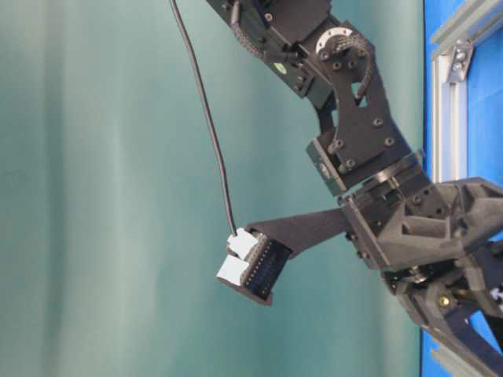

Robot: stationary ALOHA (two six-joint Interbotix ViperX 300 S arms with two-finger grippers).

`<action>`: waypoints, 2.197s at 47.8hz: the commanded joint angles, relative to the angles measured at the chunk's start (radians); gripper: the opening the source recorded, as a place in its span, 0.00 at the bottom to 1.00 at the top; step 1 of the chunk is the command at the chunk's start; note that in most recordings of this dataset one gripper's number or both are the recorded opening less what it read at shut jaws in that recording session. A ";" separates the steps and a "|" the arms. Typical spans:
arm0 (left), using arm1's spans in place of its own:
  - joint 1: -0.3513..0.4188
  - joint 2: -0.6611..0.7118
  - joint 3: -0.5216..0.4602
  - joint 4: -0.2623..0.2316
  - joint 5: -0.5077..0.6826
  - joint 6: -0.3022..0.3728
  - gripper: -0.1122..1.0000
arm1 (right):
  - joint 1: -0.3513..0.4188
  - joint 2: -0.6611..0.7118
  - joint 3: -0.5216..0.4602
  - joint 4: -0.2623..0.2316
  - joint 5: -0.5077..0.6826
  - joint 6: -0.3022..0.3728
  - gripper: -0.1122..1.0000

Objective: Insert the wire through the string loop located on the left side.
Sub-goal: 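Close the left gripper on the USB plug past the loop, then pull the cable left through the loop with the left gripper, open right gripper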

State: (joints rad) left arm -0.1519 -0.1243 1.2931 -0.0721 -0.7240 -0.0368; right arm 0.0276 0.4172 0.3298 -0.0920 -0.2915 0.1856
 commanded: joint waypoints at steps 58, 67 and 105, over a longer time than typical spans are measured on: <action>-0.003 -0.357 0.077 0.002 0.365 -0.003 0.17 | 0.003 -0.025 0.005 0.009 0.029 0.011 0.95; -0.005 -0.563 0.107 0.000 0.523 -0.014 0.17 | 0.003 -0.028 0.009 0.008 0.031 0.011 0.95; 0.000 -1.111 0.029 0.002 1.068 -0.124 0.17 | 0.003 -0.029 0.009 0.006 0.028 0.008 0.95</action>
State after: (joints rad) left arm -0.1549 -1.2609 1.3361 -0.0721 0.3574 -0.1595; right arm 0.0307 0.4188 0.3482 -0.0844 -0.2577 0.1948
